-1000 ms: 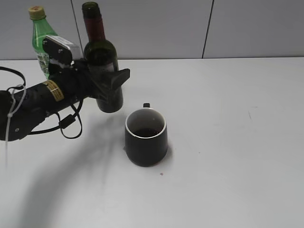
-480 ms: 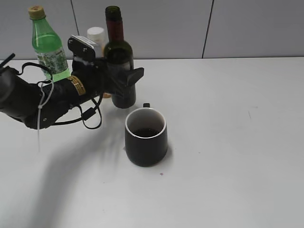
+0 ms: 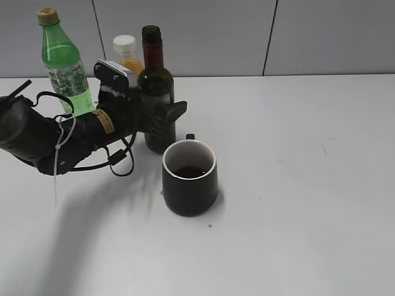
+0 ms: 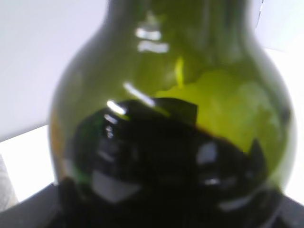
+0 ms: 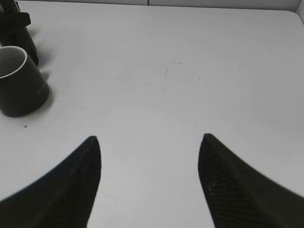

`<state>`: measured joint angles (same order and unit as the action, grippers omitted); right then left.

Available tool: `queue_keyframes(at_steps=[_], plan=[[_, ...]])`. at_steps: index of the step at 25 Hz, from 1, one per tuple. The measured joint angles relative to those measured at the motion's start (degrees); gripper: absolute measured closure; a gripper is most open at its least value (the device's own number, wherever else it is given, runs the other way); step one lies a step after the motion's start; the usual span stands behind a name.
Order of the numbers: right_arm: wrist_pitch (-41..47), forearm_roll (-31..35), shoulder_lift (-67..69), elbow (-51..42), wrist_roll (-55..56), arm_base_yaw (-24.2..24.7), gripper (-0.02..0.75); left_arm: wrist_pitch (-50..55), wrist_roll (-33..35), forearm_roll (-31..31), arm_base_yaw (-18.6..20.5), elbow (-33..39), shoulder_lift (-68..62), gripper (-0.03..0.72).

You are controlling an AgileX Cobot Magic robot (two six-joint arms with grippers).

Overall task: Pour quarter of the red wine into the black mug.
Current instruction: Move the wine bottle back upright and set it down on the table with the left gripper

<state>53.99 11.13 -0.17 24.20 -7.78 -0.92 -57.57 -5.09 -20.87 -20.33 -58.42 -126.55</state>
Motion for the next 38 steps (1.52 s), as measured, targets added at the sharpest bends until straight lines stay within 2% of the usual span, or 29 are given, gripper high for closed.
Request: queue_keyframes(at_steps=[23,29,38], plan=[[0.0,0.0,0.0,0.0,0.0,0.0,0.244,0.6,-0.7,0.3,0.0,0.0,-0.4,0.148],[0.0,0.0,0.0,0.0,0.0,0.0,0.244,-3.9,-2.4,0.7,0.0,-0.6,0.2,0.078],[0.0,0.0,0.0,0.0,0.0,0.0,0.244,-2.2,-2.7,0.6,0.0,-0.6,4.2,0.069]])
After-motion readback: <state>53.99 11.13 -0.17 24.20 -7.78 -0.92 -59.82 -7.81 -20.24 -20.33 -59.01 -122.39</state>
